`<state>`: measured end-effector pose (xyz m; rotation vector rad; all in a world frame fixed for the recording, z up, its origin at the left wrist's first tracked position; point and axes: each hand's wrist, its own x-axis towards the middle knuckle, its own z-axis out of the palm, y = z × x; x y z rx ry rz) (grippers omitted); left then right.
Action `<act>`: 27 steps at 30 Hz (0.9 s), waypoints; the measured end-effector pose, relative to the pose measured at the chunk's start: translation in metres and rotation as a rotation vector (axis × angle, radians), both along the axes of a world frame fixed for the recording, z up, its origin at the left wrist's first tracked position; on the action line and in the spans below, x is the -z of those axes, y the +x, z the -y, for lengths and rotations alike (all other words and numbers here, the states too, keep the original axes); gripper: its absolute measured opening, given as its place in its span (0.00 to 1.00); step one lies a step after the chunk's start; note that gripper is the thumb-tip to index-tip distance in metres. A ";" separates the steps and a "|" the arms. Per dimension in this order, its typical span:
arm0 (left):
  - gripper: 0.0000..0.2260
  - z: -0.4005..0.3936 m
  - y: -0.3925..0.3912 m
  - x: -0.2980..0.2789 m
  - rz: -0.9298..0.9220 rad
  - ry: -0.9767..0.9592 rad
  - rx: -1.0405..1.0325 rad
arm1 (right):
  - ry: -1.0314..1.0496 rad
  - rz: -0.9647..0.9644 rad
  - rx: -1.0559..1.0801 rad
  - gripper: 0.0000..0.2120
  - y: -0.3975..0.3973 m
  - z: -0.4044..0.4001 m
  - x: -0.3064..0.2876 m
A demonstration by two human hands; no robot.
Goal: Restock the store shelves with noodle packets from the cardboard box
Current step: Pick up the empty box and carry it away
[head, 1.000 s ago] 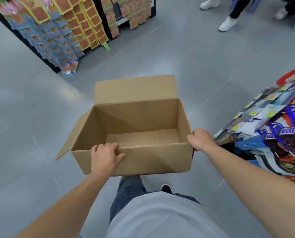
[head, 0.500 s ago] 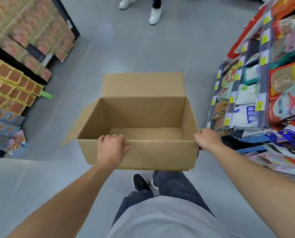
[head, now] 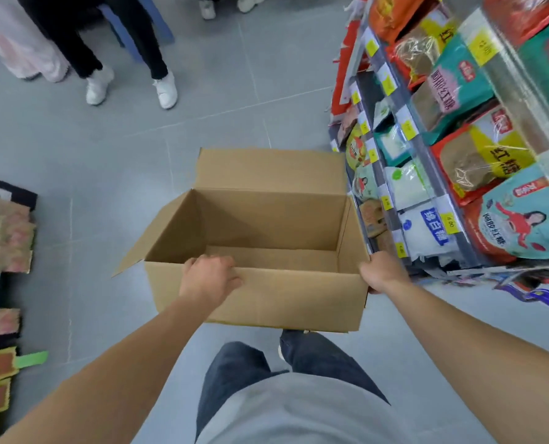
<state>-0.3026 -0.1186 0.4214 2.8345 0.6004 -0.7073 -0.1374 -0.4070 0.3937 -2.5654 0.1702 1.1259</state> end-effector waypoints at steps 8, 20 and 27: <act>0.11 -0.065 0.158 0.022 -0.097 -0.017 0.357 | -0.049 -0.043 0.336 0.10 0.041 -0.027 0.021; 0.10 -0.150 0.360 0.117 -0.180 -0.032 0.941 | -0.148 -0.206 0.953 0.09 0.049 -0.153 0.089; 0.09 -0.177 0.409 0.199 -0.187 -0.040 1.158 | -0.143 -0.228 1.147 0.10 0.041 -0.214 0.167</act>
